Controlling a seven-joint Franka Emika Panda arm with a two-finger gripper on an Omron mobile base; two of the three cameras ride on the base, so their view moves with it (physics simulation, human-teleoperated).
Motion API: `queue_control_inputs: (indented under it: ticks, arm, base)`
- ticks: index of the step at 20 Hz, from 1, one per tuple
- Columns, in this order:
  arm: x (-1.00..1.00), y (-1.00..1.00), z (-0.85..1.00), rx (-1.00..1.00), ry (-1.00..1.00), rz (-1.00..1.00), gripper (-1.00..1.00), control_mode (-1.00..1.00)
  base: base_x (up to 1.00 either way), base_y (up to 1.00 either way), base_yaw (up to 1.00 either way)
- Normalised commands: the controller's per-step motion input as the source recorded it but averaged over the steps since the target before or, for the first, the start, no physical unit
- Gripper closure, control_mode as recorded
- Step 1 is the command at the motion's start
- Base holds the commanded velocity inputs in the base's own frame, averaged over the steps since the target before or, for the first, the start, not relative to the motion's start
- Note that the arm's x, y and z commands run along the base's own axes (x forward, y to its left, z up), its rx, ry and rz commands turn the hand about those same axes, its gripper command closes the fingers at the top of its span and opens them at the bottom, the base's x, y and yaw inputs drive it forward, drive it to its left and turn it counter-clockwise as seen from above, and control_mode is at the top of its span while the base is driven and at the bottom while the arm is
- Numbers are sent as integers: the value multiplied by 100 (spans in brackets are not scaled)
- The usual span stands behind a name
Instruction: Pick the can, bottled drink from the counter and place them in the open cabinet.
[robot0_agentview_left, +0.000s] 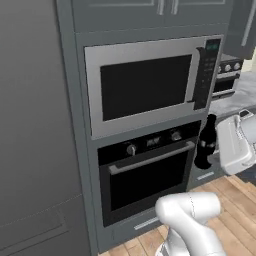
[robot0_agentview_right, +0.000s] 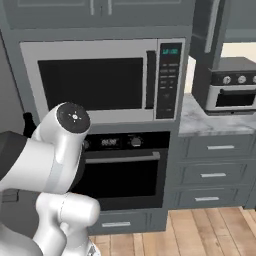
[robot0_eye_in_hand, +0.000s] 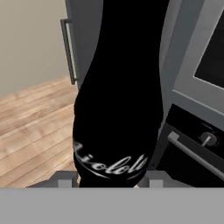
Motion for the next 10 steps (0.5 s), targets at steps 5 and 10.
queue_control_inputs:
  ticks: [5, 10]
  arm:
    - [0, 0, 0, 0, 0, 0, 100, 100]
    - [0, 0, 0, 0, 0, 0, 100, 100]
  base:
    - [18, -87, -3]
    - [14, -85, -3]
